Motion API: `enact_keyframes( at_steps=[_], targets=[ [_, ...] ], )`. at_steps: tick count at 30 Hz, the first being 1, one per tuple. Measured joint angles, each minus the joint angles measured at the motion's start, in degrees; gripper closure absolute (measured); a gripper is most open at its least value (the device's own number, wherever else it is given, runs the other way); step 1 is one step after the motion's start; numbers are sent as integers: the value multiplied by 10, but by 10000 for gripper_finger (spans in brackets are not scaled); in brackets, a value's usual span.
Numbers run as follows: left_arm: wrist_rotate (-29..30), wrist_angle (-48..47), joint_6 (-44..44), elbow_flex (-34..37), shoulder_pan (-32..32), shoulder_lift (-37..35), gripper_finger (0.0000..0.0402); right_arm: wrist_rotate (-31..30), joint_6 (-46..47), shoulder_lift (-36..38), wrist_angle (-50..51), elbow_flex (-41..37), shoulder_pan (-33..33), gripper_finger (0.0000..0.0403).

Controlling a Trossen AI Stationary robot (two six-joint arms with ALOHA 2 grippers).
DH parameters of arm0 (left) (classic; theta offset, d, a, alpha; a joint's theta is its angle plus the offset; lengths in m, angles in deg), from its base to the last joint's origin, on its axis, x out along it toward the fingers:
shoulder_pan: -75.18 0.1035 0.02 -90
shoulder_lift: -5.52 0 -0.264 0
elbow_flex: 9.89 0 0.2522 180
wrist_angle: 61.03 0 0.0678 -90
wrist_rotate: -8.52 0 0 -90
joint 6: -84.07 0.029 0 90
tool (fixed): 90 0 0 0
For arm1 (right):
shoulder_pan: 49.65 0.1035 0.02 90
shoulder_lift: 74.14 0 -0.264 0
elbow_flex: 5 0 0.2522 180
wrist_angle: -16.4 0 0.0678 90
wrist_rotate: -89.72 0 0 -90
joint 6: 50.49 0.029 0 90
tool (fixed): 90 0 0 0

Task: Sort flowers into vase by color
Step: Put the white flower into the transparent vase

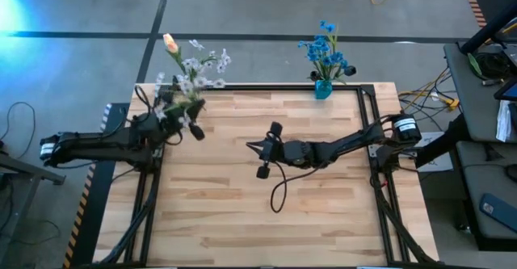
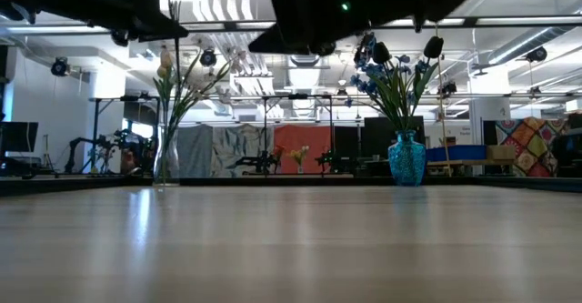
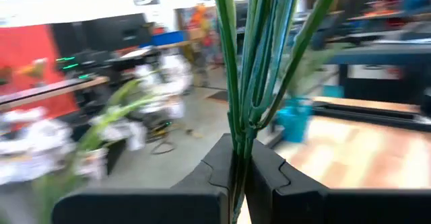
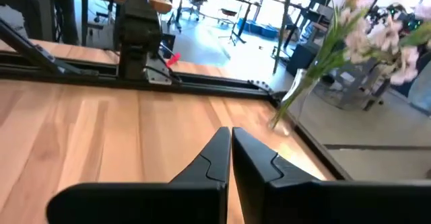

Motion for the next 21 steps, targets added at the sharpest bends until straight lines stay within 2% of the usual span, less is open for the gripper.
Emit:
enact_keyframes(
  at_steps=[6,14,21],
  targets=[
    [4,-2,2,0,90,3,402,0,16,2,-58,-46,1,394],
    [1,4,32,-15,210,23,402,0,16,2,-66,-45,2,394],
    [-62,46,4,-15,298,55,401,0,15,2,-67,-37,2,394]
  ],
)
